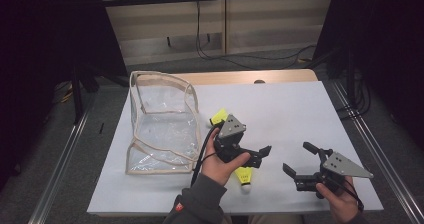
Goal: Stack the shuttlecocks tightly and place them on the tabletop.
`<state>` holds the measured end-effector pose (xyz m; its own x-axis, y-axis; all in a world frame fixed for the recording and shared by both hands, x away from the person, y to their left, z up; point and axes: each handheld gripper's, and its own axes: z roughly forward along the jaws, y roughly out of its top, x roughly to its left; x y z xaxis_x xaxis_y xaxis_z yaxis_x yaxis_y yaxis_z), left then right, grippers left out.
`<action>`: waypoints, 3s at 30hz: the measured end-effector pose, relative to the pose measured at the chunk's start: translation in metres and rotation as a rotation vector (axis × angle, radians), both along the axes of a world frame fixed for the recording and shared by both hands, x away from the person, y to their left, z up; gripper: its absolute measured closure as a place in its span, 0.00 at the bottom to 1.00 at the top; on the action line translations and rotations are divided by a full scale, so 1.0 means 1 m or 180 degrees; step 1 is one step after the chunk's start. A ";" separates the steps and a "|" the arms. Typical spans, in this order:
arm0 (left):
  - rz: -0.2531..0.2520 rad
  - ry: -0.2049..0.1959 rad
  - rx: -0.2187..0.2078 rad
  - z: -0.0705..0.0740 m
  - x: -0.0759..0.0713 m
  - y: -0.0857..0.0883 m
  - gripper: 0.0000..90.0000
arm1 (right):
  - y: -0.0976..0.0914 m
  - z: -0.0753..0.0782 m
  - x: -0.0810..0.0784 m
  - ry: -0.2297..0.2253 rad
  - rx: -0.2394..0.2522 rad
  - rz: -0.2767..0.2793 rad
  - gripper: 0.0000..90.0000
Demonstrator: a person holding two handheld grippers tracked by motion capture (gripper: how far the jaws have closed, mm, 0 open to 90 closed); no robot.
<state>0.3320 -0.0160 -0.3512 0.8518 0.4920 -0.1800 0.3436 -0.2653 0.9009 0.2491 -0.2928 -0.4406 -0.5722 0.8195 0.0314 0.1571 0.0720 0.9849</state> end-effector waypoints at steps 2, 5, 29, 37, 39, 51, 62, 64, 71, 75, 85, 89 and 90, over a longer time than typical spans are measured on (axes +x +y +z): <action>0.0062 0.0013 0.0029 0.001 0.008 -0.002 0.03 | 0.000 0.000 0.000 -0.0001 -0.0001 0.0003 0.01; 0.0094 0.0029 0.0042 0.001 0.013 -0.003 0.03 | 0.000 0.000 0.000 -0.0008 -0.0002 0.0003 0.01; 0.0442 0.0141 0.0223 -0.012 0.056 -0.012 0.03 | -0.001 -0.001 0.001 -0.0004 0.0011 0.0005 0.01; 0.0498 0.0158 0.0247 -0.013 0.069 -0.015 0.03 | -0.001 -0.001 0.001 0.0000 0.0009 0.0010 0.01; 0.0501 0.0169 0.0242 -0.014 0.074 -0.016 0.03 | -0.001 -0.001 0.001 -0.0001 0.0010 0.0010 0.01; 0.0588 0.0186 0.0300 -0.018 0.088 -0.024 0.04 | -0.001 -0.001 0.001 0.0017 0.0020 0.0019 0.01; 0.0628 0.0263 0.0277 -0.022 0.102 -0.033 0.04 | 0.000 -0.001 0.002 0.0019 0.0026 0.0032 0.01; 0.0635 0.0265 0.0289 -0.022 0.104 -0.033 0.04 | 0.000 -0.001 0.002 0.0015 0.0025 0.0031 0.01; 0.0734 0.0286 0.0353 -0.030 0.118 -0.031 0.04 | -0.002 -0.001 0.002 0.0027 0.0031 0.0017 0.01; 0.0792 0.0286 0.0396 -0.033 0.124 -0.028 0.04 | -0.001 -0.001 0.002 0.0044 0.0054 0.0031 0.01; 0.0987 0.0283 0.0488 -0.040 0.137 -0.026 0.04 | -0.001 -0.002 0.002 0.0045 0.0040 0.0043 0.01; 0.1077 0.0308 0.0591 -0.045 0.140 -0.025 0.05 | -0.001 -0.001 0.002 0.0033 0.0049 0.0049 0.01; 0.1104 0.0341 0.0648 -0.046 0.141 -0.024 0.05 | -0.001 -0.002 0.002 0.0035 0.0059 0.0048 0.01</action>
<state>0.4729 -0.0402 -0.3974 0.6109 0.7813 -0.1281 0.5330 -0.2862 0.7962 0.2513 -0.2941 -0.4421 -0.5840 0.8101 0.0527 0.1669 0.0563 0.9844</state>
